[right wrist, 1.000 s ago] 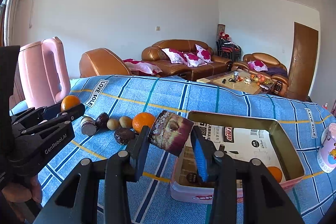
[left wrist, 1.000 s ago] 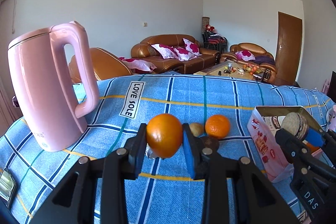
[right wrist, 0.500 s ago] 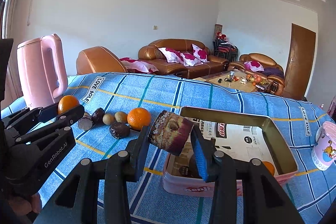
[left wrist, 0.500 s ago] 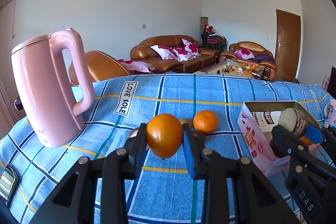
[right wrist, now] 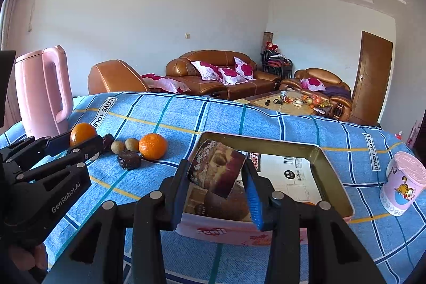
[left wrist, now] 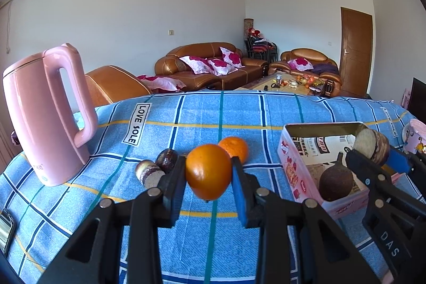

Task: Organize fruits
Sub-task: 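Carry the snack into the pink tin and release while the left tool drops the orange in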

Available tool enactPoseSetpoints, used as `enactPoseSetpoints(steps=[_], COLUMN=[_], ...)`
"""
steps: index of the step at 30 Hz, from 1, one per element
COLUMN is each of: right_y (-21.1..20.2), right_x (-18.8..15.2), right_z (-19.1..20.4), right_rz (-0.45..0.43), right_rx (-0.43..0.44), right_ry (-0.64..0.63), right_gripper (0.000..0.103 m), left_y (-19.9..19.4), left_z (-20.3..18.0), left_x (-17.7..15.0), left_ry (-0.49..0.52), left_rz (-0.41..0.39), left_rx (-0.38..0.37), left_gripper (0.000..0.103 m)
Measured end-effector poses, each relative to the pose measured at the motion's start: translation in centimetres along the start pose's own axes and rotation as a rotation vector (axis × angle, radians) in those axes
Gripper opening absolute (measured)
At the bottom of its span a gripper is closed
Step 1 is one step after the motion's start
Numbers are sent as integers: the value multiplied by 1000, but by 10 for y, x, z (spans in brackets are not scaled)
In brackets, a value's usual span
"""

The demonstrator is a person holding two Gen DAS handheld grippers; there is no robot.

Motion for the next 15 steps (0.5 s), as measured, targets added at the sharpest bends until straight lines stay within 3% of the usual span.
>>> enactPoseSetpoints(steps=[15], right_y=[0], right_x=[2], right_z=[-60], right_rz=[-2], right_rx=[-79], right_ry=[25], right_gripper=[42], left_y=[-2], left_z=[-35], left_x=[7], left_ry=[0], left_rz=[-18], left_rx=[-75], left_gripper=[34])
Point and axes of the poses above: each gripper's, at about its wrist camera, not at the fingertips, and y roughly the way its jaws point, z to its left, x to its top, the point moved 3 cm from there along y, roughly the way its jaws point, and after that the axes turned 5 degrees about y, right-handed, at the moved point
